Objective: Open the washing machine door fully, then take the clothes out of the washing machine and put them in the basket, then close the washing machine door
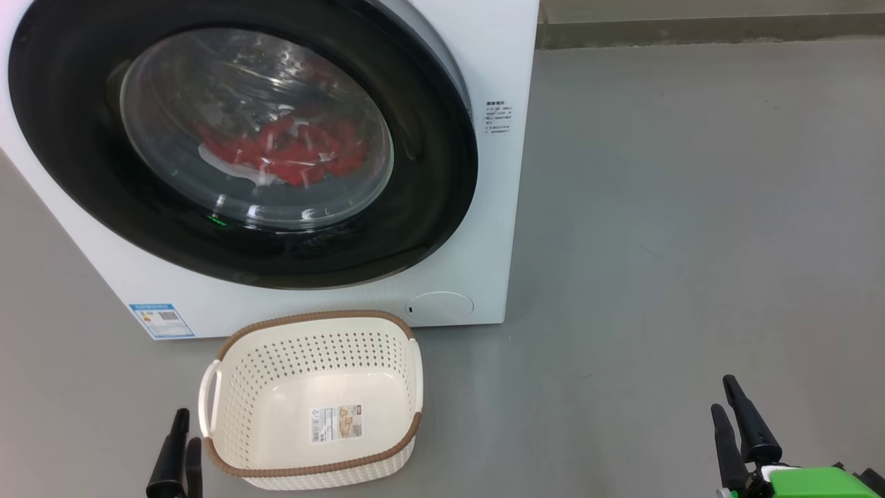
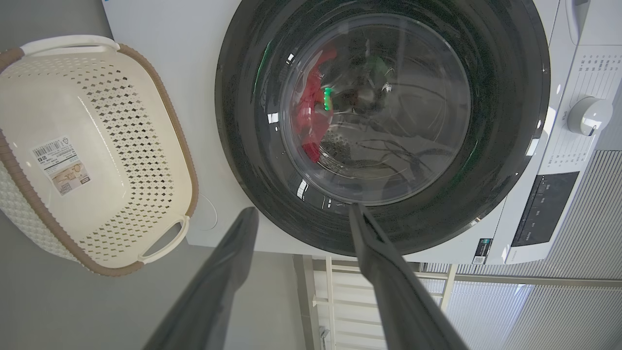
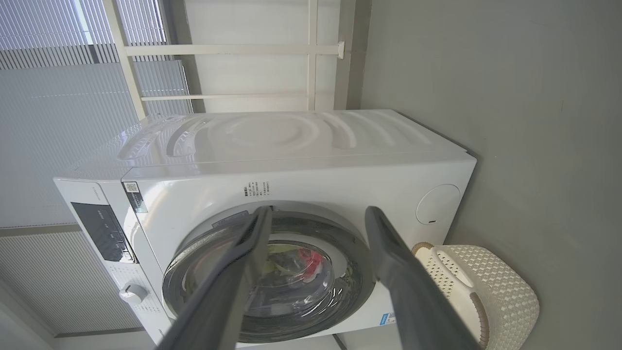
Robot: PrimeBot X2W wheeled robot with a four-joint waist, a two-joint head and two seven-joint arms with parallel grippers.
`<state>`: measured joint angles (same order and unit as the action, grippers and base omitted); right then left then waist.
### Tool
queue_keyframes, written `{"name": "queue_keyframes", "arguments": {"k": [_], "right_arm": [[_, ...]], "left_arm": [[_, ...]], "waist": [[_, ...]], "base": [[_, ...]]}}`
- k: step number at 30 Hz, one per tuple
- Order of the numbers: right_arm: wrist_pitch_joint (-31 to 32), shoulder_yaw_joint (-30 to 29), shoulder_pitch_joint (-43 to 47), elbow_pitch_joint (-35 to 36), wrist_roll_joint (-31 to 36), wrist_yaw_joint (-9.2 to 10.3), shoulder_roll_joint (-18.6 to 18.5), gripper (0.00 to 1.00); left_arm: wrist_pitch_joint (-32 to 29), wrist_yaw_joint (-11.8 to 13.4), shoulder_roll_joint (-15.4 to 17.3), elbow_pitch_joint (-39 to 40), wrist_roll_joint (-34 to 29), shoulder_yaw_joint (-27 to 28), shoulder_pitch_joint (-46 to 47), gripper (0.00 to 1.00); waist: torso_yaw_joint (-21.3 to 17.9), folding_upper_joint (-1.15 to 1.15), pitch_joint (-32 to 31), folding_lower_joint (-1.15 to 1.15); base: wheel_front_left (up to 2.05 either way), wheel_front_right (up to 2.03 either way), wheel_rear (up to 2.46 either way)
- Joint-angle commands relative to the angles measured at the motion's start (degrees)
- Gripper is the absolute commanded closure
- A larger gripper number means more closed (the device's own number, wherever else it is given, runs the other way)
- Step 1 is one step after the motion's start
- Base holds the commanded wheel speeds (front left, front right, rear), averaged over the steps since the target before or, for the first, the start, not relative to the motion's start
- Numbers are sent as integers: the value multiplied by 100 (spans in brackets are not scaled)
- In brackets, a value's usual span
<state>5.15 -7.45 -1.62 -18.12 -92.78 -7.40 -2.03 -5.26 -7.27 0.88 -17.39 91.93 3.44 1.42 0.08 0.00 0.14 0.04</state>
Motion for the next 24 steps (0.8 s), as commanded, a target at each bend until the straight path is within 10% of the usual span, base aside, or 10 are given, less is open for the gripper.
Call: {"name": "queue_keyframes", "arguments": {"k": [1,24], "right_arm": [[-37,41,-120,161,90,-1,-61,0],[-439,473,-189,233,1708,-2,-364,0]], "left_arm": [[56,-2,93,178,-80,2,143,0],[444,0,107,425,-1925,-86,72,0]], "waist": [[2,0,0,7],[19,0,63,-4]], "base": [[0,0,0],[0,0,0]]}}
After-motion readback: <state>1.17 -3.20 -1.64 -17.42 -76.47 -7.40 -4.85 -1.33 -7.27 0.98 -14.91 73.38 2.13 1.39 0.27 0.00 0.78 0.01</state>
